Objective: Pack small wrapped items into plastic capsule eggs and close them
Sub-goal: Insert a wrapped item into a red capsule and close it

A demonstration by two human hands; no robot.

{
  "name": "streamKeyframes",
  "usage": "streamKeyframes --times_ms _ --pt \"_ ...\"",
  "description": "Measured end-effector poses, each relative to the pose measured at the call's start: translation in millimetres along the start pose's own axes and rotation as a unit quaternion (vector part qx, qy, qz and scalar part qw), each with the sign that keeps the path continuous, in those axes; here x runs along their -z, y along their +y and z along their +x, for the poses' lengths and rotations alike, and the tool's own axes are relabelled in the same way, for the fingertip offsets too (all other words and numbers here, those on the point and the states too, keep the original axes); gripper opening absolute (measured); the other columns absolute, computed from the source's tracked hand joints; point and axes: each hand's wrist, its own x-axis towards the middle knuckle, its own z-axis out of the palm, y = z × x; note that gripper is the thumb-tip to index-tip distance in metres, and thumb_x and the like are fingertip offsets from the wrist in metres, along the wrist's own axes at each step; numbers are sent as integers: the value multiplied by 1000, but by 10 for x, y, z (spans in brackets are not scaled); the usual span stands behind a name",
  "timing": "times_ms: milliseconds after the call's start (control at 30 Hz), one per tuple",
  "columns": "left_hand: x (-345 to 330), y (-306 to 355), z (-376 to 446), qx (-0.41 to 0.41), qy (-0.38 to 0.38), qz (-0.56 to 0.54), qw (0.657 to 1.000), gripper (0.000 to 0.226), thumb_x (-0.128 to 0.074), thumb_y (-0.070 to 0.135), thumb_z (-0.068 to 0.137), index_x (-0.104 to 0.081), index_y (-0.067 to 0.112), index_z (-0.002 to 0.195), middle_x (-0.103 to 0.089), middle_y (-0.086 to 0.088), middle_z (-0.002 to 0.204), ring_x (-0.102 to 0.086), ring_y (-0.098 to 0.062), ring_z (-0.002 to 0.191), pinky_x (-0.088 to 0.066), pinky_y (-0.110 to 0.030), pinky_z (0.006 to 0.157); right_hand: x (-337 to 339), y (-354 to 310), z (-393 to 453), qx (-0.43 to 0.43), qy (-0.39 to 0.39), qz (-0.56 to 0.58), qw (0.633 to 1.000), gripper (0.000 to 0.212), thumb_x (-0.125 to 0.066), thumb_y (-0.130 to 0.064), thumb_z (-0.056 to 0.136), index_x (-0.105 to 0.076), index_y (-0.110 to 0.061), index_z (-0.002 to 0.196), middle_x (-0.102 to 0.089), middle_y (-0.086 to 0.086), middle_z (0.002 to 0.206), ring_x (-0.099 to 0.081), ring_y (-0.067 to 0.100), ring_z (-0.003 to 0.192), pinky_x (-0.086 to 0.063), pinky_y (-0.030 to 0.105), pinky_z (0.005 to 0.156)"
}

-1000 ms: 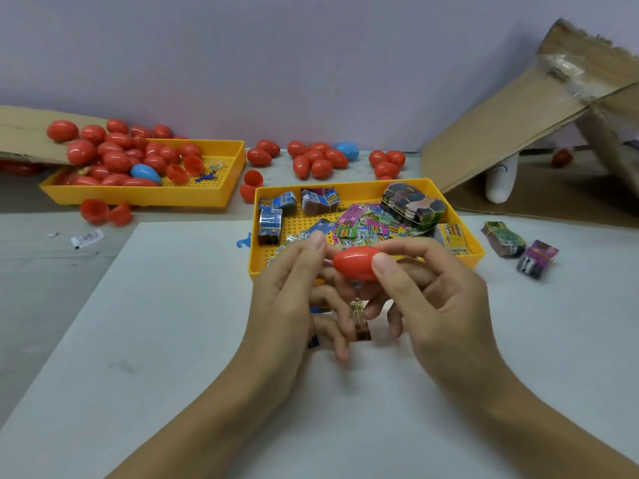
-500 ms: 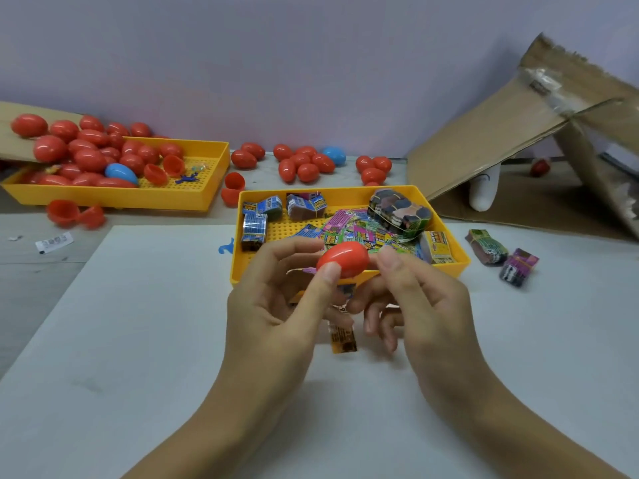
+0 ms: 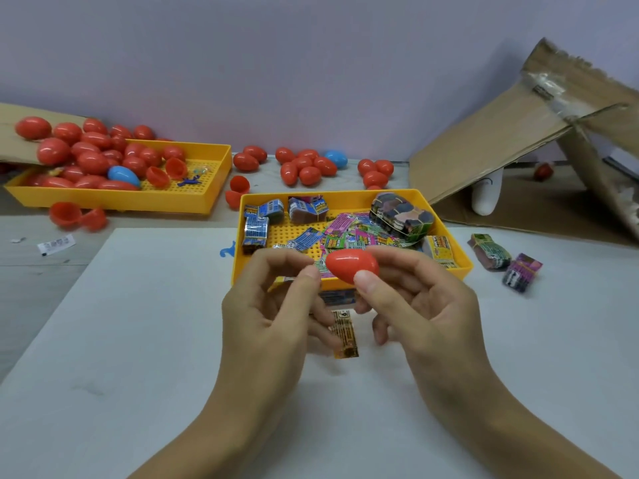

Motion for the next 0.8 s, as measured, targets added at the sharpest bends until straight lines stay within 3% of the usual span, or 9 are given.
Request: streamKeyframes --times_ms 133,233,333,400,500,600,733,800 --pt "-20 35 33 64 -24 -56 996 36 -58 44 88 -66 10 81 -59 -12 64 -57 -27 45 -50 -32 40 5 29 -1 44 -19 -22 999 30 -76 -14 76 -72 -23 104 -75 2 94 -69 13 76 -49 18 58" --pt "-13 43 50 78 -34 -60 995 41 -66 54 77 -68 13 79 -60 -13 60 -60 -27 43 -53 -33 43 2 47 -2 55 -41 -40 997 33 -74 -10 75 -71 -29 103 -75 0 96 -71 16 84 -53 23 64" --pt "-10 31 35 37 -30 -39 998 23 -79 37 76 -70 15 81 -67 -11 65 -68 -26 54 -58 -35 49 -15 43 -6 74 -56 -43 995 34 -70 -4 77 -71 -29 100 -75 0 99 -72 18 87 -58 30 64" --pt "-13 25 25 11 -31 -42 999 11 -76 24 78 -73 17 87 -73 -8 77 -73 -26 68 -60 -36 55 -1 32 -7 90 -60 -43 993 31 -67 -3 79 -70 -27 96 -74 -1 108 -71 19 89 -56 29 63" --pt "-15 46 13 8 -29 -44 999 25 -71 23 81 -76 27 105 -77 -1 90 -75 -24 78 -61 -31 63 31 12 -10 84 -55 -23 995 23 -65 -5 79 -71 -21 94 -73 2 110 -69 17 84 -52 23 59" --pt "-21 54 0 -8 -29 -24 999 40 -76 26 79 -70 36 118 -75 0 94 -75 -23 84 -61 -30 69 36 0 -8 73 -42 -27 996 20 -65 -8 81 -73 -19 96 -75 0 97 -66 8 71 -51 19 55" --pt "-9 23 -4 -65 -21 32 997 42 -82 27 73 -67 31 113 -71 2 99 -70 -21 86 -58 -25 68 55 -7 10 55 -22 -31 998 16 -63 -16 85 -76 -18 94 -74 5 84 -69 14 70 -49 23 50" --pt "-7 15 -6 -83 -33 61 994 37 -83 22 73 -69 28 106 -71 0 100 -70 -23 84 -57 -25 69 45 -19 20 17 -20 -21 999 23 -62 -33 86 -75 -15 87 -71 10 74 -68 18 64 -46 26 44"
